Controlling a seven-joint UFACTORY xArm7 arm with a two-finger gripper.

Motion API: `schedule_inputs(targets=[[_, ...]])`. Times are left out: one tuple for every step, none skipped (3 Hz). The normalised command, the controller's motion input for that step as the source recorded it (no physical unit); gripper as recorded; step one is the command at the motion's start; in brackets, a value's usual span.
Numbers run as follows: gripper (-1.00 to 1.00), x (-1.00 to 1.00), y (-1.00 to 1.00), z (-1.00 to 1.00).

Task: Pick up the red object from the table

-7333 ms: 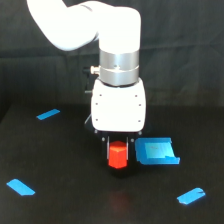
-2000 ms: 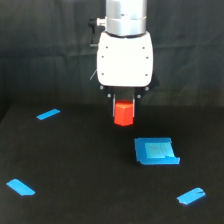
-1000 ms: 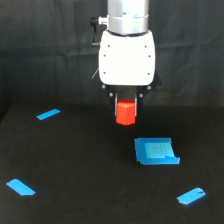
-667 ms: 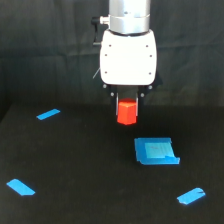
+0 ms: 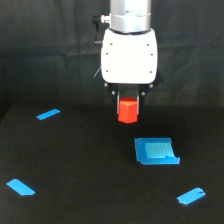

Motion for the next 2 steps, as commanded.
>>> schedule_inputs(targets=[[-1.0,0.04,0.1,-0.07],[-0.98,0.09,0.06,0.06]])
